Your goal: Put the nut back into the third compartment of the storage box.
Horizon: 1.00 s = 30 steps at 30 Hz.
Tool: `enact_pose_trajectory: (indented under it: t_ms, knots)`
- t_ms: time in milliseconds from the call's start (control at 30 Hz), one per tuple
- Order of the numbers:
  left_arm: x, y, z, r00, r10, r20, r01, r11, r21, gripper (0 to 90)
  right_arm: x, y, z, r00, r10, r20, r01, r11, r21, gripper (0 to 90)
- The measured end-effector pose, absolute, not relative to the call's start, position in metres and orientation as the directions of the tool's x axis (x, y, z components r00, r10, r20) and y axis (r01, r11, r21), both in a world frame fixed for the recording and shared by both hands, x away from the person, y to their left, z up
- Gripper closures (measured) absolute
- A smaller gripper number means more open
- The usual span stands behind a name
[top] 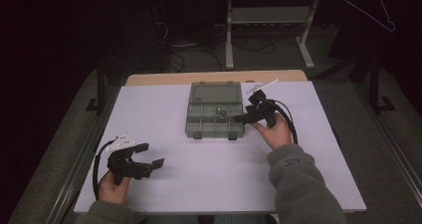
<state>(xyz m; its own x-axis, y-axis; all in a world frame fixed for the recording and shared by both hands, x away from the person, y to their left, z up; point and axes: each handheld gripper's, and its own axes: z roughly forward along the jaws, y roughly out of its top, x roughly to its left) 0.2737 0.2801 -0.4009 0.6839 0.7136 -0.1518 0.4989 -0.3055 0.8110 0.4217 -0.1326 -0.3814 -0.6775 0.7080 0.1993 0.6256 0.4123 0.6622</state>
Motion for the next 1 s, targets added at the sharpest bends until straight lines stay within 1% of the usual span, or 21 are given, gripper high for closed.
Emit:
enact_pose_trajectory:
  t_ms: [433,567,600,800,833,1000]
  knots:
    - [0.274,0.279,-0.402,0.679,0.717,-0.159,0.507,-0.301,0.807,12.9,0.379,-0.160,-0.392,-0.669,0.708,0.225,0.619,0.363,0.697,22.9]
    - [0.273,0.279,-0.401,0.681,0.716,-0.155,0.502,-0.302,0.810,13.0,0.370,-0.163,-0.395,-0.671,0.709,0.217,0.608,0.360,0.708,22.6]
    - [0.273,0.279,-0.402,0.675,0.719,-0.162,0.507,-0.294,0.810,13.0,0.365,-0.165,-0.397,-0.678,0.707,0.204,0.599,0.369,0.711,20.7]
    - [0.273,0.278,-0.402,0.679,0.717,-0.160,0.503,-0.295,0.812,13.0,0.351,-0.170,-0.398,-0.668,0.715,0.208,0.602,0.354,0.716,18.7]
    - [0.273,0.278,-0.402,0.678,0.717,-0.162,0.503,-0.292,0.814,13.0,0.346,-0.173,-0.399,-0.674,0.714,0.190,0.581,0.353,0.733,18.3]
    - [0.273,0.279,-0.402,0.678,0.718,-0.160,0.504,-0.295,0.812,13.0,0.336,-0.177,-0.399,-0.669,0.719,0.187,0.573,0.340,0.746,17.6]
